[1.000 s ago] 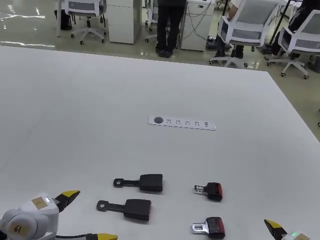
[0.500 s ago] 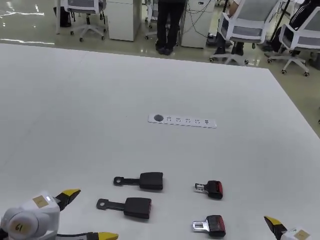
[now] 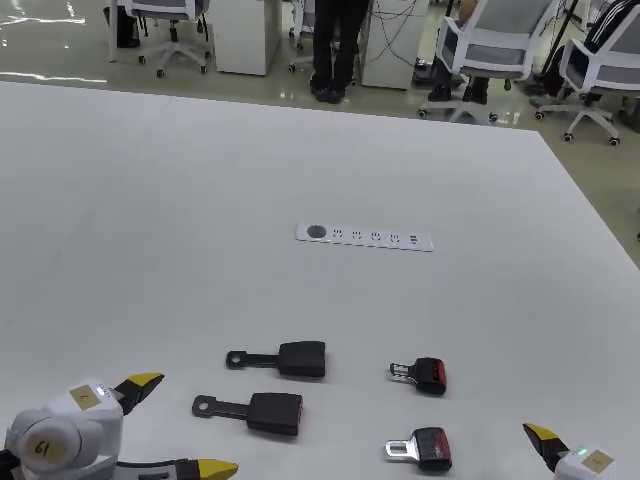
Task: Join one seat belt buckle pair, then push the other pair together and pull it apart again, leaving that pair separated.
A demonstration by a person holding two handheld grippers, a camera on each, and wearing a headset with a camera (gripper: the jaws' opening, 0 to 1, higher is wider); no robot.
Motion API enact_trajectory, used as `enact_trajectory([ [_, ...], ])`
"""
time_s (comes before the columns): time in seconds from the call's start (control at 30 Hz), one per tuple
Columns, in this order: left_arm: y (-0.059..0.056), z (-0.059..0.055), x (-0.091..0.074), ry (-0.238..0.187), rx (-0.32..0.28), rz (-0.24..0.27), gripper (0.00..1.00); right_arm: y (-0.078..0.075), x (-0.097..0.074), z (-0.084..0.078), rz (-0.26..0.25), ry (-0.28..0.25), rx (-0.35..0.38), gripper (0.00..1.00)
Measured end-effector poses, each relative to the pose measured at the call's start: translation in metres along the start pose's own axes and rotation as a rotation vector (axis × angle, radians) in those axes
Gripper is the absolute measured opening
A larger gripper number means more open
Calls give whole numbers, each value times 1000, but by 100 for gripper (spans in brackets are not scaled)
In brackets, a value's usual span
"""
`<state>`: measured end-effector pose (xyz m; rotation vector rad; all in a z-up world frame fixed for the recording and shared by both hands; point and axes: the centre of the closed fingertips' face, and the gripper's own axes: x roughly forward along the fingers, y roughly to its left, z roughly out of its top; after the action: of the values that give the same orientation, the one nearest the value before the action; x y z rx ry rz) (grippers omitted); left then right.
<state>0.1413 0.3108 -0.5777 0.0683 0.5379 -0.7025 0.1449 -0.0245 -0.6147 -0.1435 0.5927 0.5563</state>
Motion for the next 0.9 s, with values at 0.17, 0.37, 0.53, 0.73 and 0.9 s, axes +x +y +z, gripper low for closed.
enact_trajectory([
  [0.17,3,-2,6,13,5,-5,97,-2,4,-1,7,3,-4,98],
  [0.37,1,-2,8,27,17,-16,96,-3,11,-3,31,16,-5,98],
  [0.53,0,-2,12,42,28,-28,96,-1,14,-1,51,20,-10,98],
  [0.73,-1,-1,19,58,48,-47,95,4,18,-1,76,34,-11,96],
  [0.9,-1,-4,25,74,57,-65,95,6,24,-3,92,37,-5,96],
])
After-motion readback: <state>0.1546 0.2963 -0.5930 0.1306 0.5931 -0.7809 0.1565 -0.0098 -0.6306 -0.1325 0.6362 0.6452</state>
